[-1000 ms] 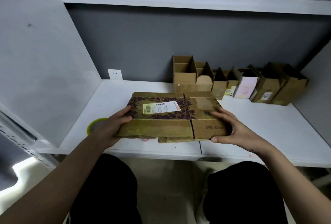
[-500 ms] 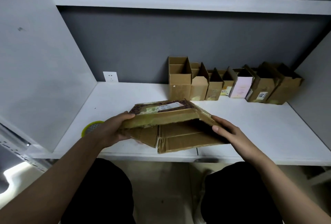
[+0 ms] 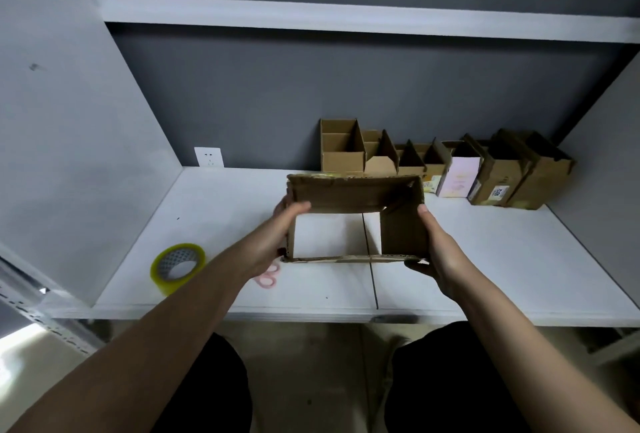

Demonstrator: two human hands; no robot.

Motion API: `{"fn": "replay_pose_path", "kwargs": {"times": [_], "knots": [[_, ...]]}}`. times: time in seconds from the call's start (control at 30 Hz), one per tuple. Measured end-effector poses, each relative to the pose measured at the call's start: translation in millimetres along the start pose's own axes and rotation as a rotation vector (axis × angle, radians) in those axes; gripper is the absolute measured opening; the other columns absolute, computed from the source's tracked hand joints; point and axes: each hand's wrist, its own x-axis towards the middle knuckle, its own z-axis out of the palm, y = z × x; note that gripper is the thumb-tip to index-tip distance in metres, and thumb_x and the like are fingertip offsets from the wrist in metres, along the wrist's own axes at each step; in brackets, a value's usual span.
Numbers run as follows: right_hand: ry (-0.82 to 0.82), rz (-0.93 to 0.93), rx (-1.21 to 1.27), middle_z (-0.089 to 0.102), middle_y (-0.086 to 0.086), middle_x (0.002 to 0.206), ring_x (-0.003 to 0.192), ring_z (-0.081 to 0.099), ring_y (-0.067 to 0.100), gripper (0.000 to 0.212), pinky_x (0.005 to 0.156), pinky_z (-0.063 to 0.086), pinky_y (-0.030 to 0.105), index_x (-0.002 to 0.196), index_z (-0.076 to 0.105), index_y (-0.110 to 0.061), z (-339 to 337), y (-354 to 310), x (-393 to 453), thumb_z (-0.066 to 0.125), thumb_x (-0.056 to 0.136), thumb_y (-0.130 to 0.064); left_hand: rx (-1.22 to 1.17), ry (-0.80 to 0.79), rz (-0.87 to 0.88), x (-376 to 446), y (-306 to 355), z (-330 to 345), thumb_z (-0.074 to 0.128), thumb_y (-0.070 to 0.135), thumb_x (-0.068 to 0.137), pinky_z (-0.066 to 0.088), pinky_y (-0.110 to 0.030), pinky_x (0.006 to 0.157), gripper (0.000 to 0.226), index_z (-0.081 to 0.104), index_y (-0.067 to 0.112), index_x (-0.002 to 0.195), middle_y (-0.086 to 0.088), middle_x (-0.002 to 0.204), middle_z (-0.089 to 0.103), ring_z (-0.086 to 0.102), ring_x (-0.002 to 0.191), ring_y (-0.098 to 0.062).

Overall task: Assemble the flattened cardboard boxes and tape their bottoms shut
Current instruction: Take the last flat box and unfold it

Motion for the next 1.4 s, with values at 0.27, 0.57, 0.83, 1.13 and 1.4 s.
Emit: {"fn": "replay_pose_path", "kwargs": {"times": [0.27, 0.57, 0.83, 1.13, 1.4], "knots": [[-0.039, -0.059, -0.291, 0.046, 0.010, 0.135, 0.114, 0.053, 0.036, 0.045, 0.082, 0.054, 0.040, 0.138, 0.036, -0.018, -6.9, -37.8, 7.0, 0.028, 0.101, -0.043, 0.341, 0.057, -0.013, 7.3, 43.7, 5.2, 0.034, 0.034, 0.097, 0.046, -0.032, 0.071, 0.027, 0.052, 0.022, 0.111, -0.006, 0.109, 0.059, 0.055, 0.088, -0.021], [-0.169, -0.056, -0.439, 0.051, 0.008, 0.126, 0.105, 0.059, 0.033, 0.036, 0.090, 0.053, 0.042, 0.126, 0.044, -0.023, -9.9, -52.0, 9.8, 0.031, 0.101, -0.045, 0.262, 0.099, -0.035, 15.4, 38.3, -15.2, 0.042, 0.053, 0.093, 0.050, -0.044, 0.094, 0.051, 0.043, 0.025, 0.137, -0.004, 0.138, 0.046, 0.053, 0.115, -0.030], [-0.282, -0.234, -0.142, 0.039, 0.001, 0.147, 0.132, 0.039, 0.019, 0.063, 0.113, 0.030, 0.037, 0.141, 0.035, -0.028, -17.8, -29.7, 16.8, 0.057, 0.085, -0.047, 0.065, 0.211, 0.279, 9.5, 9.9, -8.5, 0.047, 0.036, 0.097, 0.040, -0.033, 0.089, 0.048, 0.029, 0.025, 0.141, 0.001, 0.142, 0.039, 0.044, 0.116, -0.014], [-0.329, -0.327, -0.179, 0.032, -0.009, 0.145, 0.133, 0.033, 0.012, 0.076, 0.112, 0.026, 0.030, 0.140, 0.024, -0.042, -9.8, -6.1, 9.7, 0.064, 0.076, -0.049, 0.159, 0.079, 0.325, 12.4, 9.5, -16.8, 0.034, 0.033, 0.101, 0.033, -0.029, 0.102, 0.037, 0.048, 0.029, 0.135, 0.011, 0.128, 0.048, 0.043, 0.120, -0.009], [-0.191, -0.527, -0.462, 0.035, -0.012, 0.135, 0.128, 0.036, 0.006, 0.057, 0.107, 0.037, 0.030, 0.136, 0.044, -0.039, -12.0, -2.6, 24.2, 0.056, 0.081, -0.048, 0.370, -0.006, 0.366, 18.5, 4.8, -34.6, 0.063, 0.043, 0.084, 0.033, -0.012, 0.100, 0.048, 0.051, 0.032, 0.130, 0.020, 0.128, 0.044, 0.043, 0.116, 0.009]]}}
